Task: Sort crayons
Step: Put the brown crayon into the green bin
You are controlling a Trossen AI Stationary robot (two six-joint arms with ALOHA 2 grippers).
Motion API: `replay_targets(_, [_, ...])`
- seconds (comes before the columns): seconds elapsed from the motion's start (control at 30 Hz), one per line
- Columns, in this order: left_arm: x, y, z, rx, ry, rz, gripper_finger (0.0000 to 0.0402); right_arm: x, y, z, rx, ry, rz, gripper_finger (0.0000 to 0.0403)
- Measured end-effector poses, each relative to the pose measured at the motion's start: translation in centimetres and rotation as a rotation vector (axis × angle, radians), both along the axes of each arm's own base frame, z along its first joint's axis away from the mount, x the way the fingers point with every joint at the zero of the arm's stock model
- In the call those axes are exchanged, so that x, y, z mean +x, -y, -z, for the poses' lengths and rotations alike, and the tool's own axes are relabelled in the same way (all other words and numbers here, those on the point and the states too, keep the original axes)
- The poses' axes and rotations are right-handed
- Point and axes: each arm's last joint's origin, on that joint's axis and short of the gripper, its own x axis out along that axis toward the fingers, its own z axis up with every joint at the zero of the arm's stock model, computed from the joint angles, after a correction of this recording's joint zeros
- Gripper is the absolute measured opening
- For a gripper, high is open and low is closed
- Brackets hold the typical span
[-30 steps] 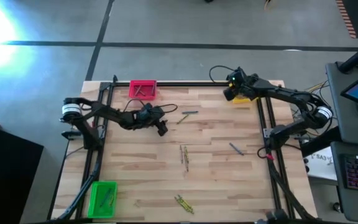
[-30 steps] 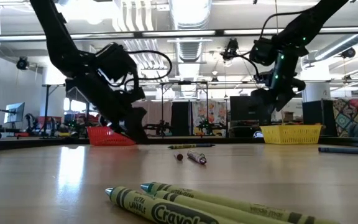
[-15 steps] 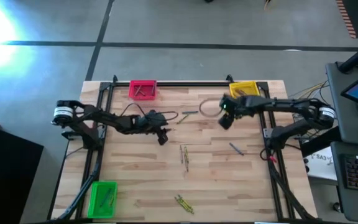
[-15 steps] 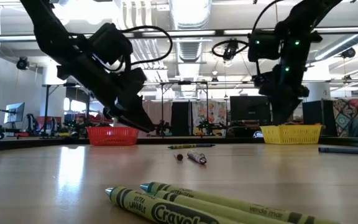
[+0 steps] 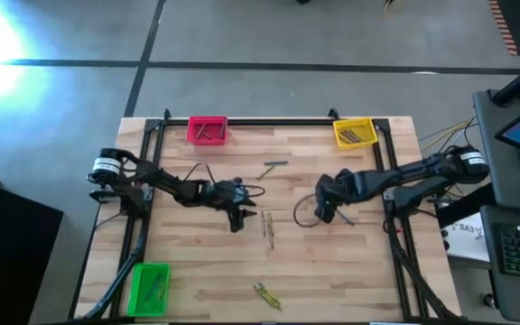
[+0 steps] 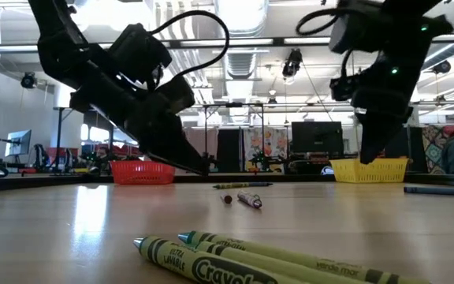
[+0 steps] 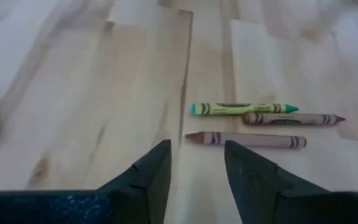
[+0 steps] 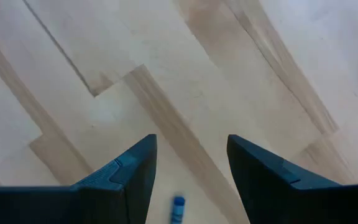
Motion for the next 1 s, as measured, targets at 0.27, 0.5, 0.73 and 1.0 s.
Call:
replay_targets(0.27, [2.2, 1.8, 1.1, 0.236, -0.025, 0.227, 0.0186, -0.3, -2.6, 0.0, -0.033, 0.020, -0.030, 0.0189])
replay_targets(0.5, [5.0, 2.7, -0.7, 0.446, -0.310, 0.493, 0.0192, -0.4, -2.7, 0.1, -0.006, 0.009, -0.042, 0.0189])
replay_targets(0.73, [7.2, 2.8, -2.6, 0.564, -0.481, 0.682, 0.0160, -0.7, -2.7, 0.4, -0.008, -0.012, -0.050, 0.0189])
replay_targets(1.0, [10.1, 3.2, -3.1, 0.677, -0.533, 0.882, 0.0142, -1.5, -2.5, 1.2, -0.017, -0.065, -0.052, 0.0189])
